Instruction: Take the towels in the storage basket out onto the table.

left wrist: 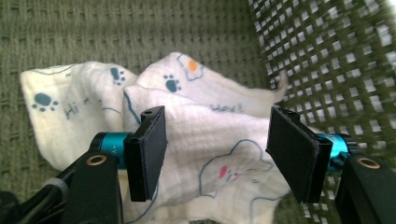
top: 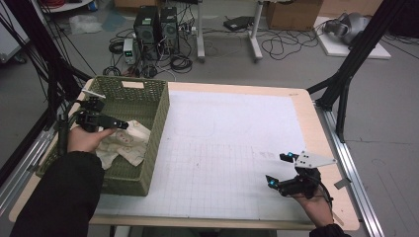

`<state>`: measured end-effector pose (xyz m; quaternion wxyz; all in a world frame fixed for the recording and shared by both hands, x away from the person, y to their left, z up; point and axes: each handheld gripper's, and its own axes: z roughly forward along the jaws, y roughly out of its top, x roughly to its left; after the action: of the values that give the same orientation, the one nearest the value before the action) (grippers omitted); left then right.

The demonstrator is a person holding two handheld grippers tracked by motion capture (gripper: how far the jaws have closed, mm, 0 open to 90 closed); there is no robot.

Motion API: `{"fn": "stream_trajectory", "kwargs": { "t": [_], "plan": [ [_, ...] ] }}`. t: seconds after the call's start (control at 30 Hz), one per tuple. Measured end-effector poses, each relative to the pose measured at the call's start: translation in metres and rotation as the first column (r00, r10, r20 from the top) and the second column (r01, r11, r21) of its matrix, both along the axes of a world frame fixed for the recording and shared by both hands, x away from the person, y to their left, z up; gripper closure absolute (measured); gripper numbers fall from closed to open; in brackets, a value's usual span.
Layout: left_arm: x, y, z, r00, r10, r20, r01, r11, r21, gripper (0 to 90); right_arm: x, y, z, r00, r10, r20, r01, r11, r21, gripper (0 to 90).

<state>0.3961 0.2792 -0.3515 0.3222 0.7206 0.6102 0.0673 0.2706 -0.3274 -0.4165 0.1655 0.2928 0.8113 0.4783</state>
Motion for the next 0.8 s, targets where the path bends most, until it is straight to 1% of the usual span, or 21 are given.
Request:
{"fn": "stream_trajectory", "kwargs": {
  "t": [0.07,0.13,0.17,0.23,0.3,0.33,0.37,0.47,0.5,0.53,0.57,0.6,0.67,0.7,0.73,0.77,0.8],
  "plan": [
    [0.002,-0.002,-0.004,0.9999,-0.005,-0.011,0.006,0.9993,0.036,37.8,0.000,0.000,0.000,1.0000,0.001,-0.001,-0.001,1.000,-0.002,5.0],
    [0.003,-0.006,-0.009,0.9996,-0.009,-0.027,0.011,0.9969,0.078,37.6,0.000,0.000,0.000,1.0000,0.002,0.000,-0.002,1.000,-0.002,5.0],
    [0.004,-0.007,-0.010,0.9994,-0.012,-0.032,0.015,0.9956,0.092,37.7,0.000,0.000,0.000,1.0000,0.001,0.000,-0.001,1.000,-0.002,5.1],
    [0.005,-0.011,-0.014,0.9986,-0.023,-0.048,0.029,0.9919,0.124,37.7,0.000,0.000,0.000,1.0000,0.002,0.000,-0.002,1.000,-0.002,5.0],
    [0.006,-0.015,-0.020,0.9973,-0.035,-0.065,0.046,0.9854,0.164,37.7,0.000,0.001,-0.001,1.0000,0.002,-0.003,-0.002,1.000,-0.002,5.1],
    [0.007,-0.018,-0.024,0.9960,-0.039,-0.080,0.054,0.9808,0.188,37.2,0.000,0.001,-0.001,1.0000,0.003,-0.005,-0.003,1.000,-0.005,5.0],
    [0.007,-0.020,-0.027,0.9948,-0.044,-0.091,0.062,0.9776,0.201,36.6,0.000,0.001,-0.001,1.0000,0.002,-0.006,-0.002,1.000,-0.005,5.0],
    [0.008,-0.024,-0.034,0.9903,-0.071,-0.119,0.100,0.9626,0.252,34.9,0.000,0.001,-0.001,1.0000,0.004,-0.004,-0.004,1.000,-0.006,5.1],
    [0.008,-0.024,-0.034,0.9903,-0.071,-0.119,0.100,0.9626,0.252,34.8,0.000,0.001,-0.001,1.0000,0.004,-0.004,-0.004,1.000,-0.006,5.1],
    [0.008,-0.026,-0.036,0.9887,-0.079,-0.127,0.110,0.9583,0.263,34.8,0.000,0.001,-0.001,1.0000,0.004,-0.004,-0.004,1.000,-0.005,5.1],
    [0.008,-0.027,-0.039,0.9868,-0.091,-0.134,0.125,0.9522,0.278,33.2,0.000,0.001,-0.001,1.0000,0.003,-0.006,-0.003,1.000,-0.004,5.1],
    [0.008,-0.027,-0.039,0.9868,-0.091,-0.134,0.125,0.9522,0.278,32.8,0.000,0.001,-0.001,1.0000,0.003,-0.006,-0.003,1.000,-0.004,5.1],
    [0.008,-0.030,-0.041,0.9848,-0.111,-0.134,0.147,0.9411,0.305,32.9,0.000,0.001,-0.001,1.0000,0.005,-0.005,-0.005,1.000,-0.006,5.1],
    [0.007,-0.031,-0.042,0.9840,-0.118,-0.134,0.155,0.9342,0.321,34.5,0.000,0.002,-0.001,1.0000,0.009,-0.004,-0.009,1.000,-0.006,5.1],
    [0.007,-0.033,-0.043,0.9829,-0.123,-0.137,0.163,0.9294,0.331,34.5,0.000,0.002,-0.001,1.0000,0.009,-0.004,-0.009,1.000,-0.006,5.1],
    [0.007,-0.035,-0.044,0.9806,-0.134,-0.143,0.177,0.9190,0.352,35.1,0.000,0.002,-0.001,0.9999,0.011,-0.002,-0.011,1.000,-0.008,5.1],
    [0.006,-0.037,-0.045,0.9803,-0.137,-0.142,0.181,0.9121,0.368,36.9,0.000,0.002,-0.001,0.9999,0.011,-0.007,-0.011,1.000,-0.009,5.1]
  ]
}}
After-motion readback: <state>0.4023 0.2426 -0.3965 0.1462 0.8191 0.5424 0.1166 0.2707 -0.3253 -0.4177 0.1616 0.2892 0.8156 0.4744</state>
